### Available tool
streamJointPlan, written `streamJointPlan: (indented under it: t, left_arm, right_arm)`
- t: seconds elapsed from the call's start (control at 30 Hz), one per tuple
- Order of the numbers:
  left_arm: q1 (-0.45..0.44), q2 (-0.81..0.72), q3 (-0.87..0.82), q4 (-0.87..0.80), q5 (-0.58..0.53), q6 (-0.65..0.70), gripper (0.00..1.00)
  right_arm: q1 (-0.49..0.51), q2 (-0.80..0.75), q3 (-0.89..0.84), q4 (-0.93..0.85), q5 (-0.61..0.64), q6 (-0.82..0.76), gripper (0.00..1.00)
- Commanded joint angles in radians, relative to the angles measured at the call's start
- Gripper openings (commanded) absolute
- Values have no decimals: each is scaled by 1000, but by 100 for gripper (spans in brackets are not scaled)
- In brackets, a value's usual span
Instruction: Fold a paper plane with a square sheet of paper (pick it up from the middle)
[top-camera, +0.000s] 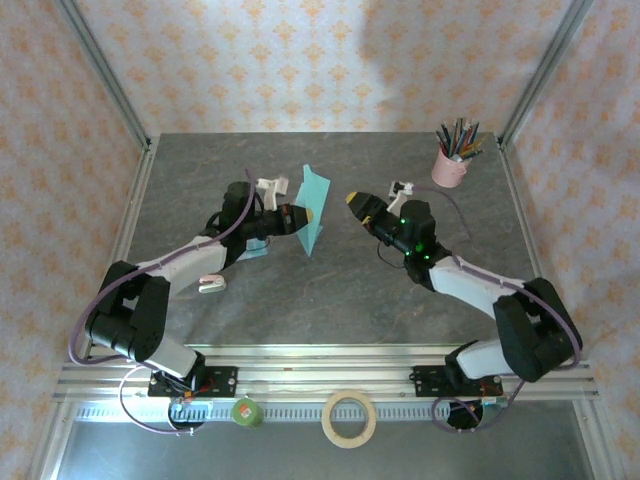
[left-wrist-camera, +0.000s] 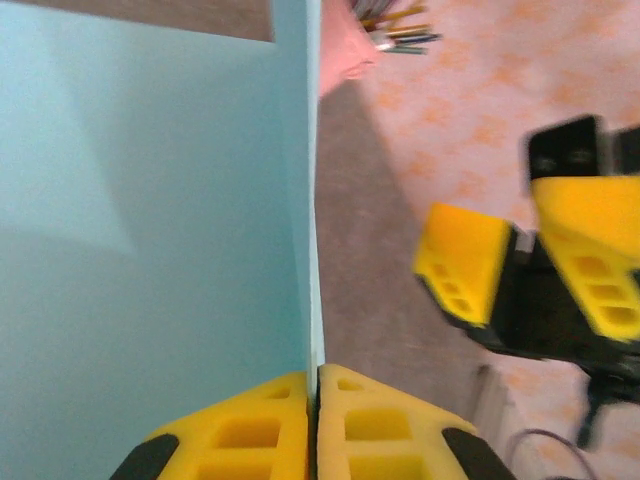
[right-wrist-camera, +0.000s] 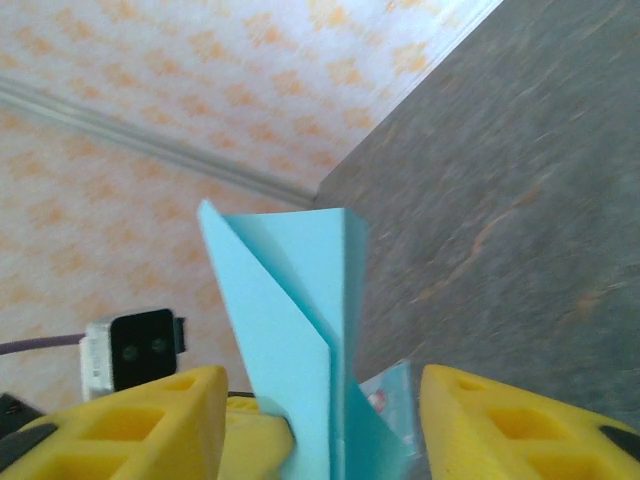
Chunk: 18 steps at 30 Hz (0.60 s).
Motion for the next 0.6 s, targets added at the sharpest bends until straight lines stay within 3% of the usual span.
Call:
streamJointPlan:
  t: [0.0,0.1,0.23,0.43,0.57]
  left_arm:
    - [-17,-4,119,-330,-224,200,10]
    - [-55,33,239,-549,-495,302,10]
    - [-140,98,332,-684,-801,381,10]
    - [-255,211,429,-772,-1139,433,10]
    - [-313,295,476,-805,-1285,474,10]
  right_arm:
    - [-3,-74,7,-185,180,-93,54]
    - [-2,-121,14,-295,274,-134,55]
    - [-4,-162,11,-383,357,-163,56]
    - [-7,-211,-9,-429,444,-154,57]
    - [-14,-233,-19,-455,486,-141,58]
